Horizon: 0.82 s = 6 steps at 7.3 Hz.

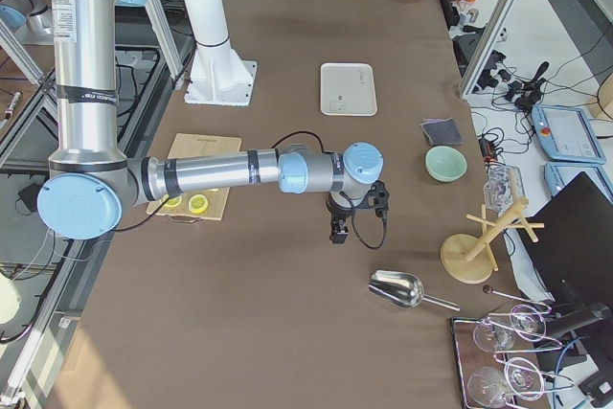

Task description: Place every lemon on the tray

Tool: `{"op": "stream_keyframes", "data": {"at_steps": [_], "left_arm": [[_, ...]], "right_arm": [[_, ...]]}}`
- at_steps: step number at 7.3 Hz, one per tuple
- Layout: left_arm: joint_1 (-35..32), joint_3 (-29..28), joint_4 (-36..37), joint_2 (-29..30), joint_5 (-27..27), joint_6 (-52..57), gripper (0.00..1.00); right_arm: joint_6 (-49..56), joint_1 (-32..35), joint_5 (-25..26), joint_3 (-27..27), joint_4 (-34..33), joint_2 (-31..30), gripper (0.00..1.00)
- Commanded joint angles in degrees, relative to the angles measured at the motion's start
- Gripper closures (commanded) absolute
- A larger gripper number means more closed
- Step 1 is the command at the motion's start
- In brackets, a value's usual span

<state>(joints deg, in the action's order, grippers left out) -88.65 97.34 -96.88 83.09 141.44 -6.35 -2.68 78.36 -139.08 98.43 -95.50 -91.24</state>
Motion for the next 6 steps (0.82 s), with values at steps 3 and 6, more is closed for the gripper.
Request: {"op": "stream_keyframes", "data": {"at_steps": [3,6], "left_arm": [[-0.21,-0.14,-2.07,-0.83,5.41,-0.33,0.02],[-0.13,0.93,-11.9,-6.69,5.51,-0.6,0.02]], "right_arm": [[-0.13,0.65,1.8,-1.67,0.14,0.19,0.0],[-0.04,0.92,0.14,3.59,0.14,-2.69,0.0]]}}
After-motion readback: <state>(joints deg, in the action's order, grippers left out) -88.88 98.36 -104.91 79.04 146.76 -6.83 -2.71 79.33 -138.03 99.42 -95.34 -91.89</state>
